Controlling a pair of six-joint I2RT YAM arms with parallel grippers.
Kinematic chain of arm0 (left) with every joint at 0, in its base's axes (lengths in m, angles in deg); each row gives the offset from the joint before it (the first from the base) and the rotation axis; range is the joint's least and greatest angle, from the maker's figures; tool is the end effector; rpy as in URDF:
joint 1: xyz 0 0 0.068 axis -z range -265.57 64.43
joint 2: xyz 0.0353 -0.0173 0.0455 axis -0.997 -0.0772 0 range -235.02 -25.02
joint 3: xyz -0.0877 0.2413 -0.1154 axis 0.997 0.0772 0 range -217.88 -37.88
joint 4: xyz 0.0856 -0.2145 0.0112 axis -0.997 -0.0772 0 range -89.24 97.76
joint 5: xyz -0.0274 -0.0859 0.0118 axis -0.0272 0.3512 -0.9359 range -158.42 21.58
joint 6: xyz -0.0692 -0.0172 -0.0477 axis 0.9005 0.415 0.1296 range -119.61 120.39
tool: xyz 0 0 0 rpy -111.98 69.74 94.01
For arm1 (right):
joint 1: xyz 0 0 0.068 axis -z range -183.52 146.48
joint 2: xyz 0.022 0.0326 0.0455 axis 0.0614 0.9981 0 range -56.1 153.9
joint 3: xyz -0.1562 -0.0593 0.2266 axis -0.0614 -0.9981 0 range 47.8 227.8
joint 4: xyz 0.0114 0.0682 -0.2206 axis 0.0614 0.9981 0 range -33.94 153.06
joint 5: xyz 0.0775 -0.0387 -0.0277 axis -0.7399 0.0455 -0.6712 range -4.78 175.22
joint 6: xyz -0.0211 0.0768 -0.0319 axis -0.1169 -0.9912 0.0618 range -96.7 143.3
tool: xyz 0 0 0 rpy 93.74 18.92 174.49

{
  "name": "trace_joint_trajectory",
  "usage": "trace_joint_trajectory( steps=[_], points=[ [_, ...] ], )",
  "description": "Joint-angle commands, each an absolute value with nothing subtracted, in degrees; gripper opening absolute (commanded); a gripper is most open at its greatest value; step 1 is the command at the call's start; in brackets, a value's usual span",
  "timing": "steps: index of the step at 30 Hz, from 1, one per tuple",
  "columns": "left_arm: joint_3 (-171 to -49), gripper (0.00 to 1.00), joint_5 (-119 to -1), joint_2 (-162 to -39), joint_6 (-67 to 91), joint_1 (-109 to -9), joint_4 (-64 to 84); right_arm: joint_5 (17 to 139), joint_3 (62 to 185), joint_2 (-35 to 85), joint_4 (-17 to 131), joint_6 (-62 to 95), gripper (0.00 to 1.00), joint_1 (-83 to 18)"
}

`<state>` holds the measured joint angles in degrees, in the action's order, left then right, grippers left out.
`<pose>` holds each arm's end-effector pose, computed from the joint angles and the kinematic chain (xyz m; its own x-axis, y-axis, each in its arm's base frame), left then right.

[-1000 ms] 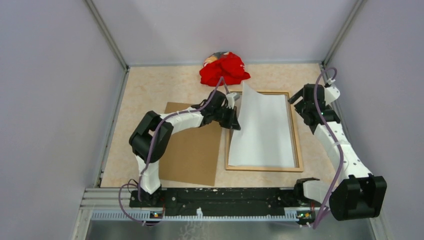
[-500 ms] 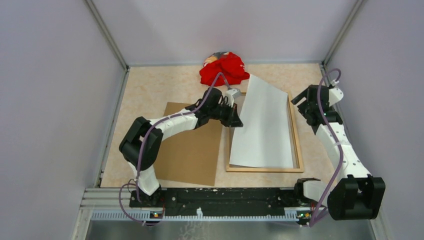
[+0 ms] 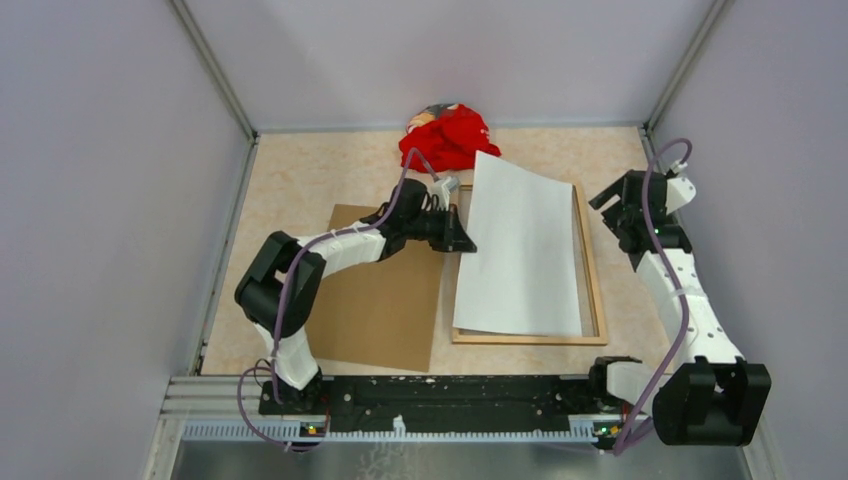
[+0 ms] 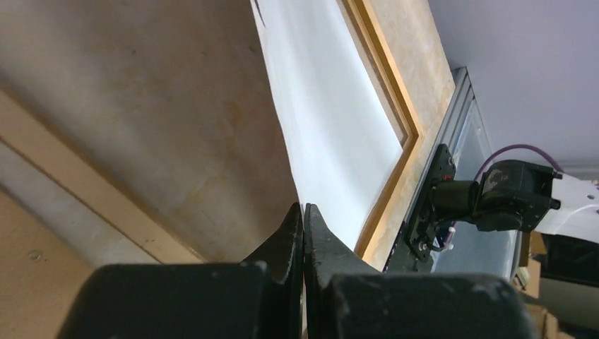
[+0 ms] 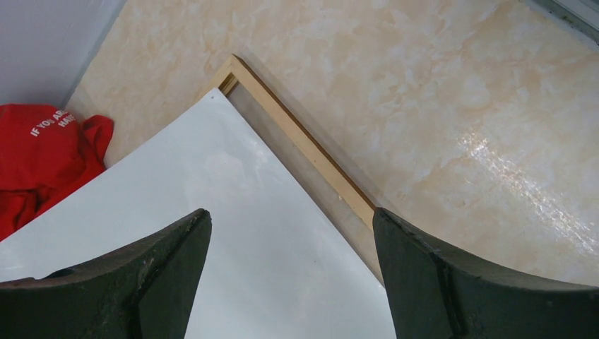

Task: Put the photo into the frame
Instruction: Turn over the photo from the photo frame.

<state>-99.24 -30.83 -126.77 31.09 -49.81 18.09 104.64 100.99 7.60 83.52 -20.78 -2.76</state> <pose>0.2912 -0.2667 0.2216 -0.8047 0.0810 -0.5882 0.5590 0.4372 -0.7045 0.2330 -0.0283 0.2890 -0.2510 0.6595 -0.7086 0.6252 0.6693 0.4015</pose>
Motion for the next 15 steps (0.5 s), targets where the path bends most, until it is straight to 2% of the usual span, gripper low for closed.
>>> trace_joint_trajectory(
  steps=[1,10,15],
  points=[
    [-97.5,0.00,-30.3,-124.7,37.4,-50.5,22.8,104.5,100.7,6.4,82.6,-20.0,0.84,-2.0],
    [-96.8,0.00,-28.3,-125.6,42.2,-50.6,26.9,103.9,100.1,6.1,82.3,-19.6,0.84,-1.9],
    [-102.3,0.00,-26.0,-124.1,37.9,-52.3,21.2,93.2,99.3,7.3,76.6,-16.3,0.86,-1.6]
  ],
)
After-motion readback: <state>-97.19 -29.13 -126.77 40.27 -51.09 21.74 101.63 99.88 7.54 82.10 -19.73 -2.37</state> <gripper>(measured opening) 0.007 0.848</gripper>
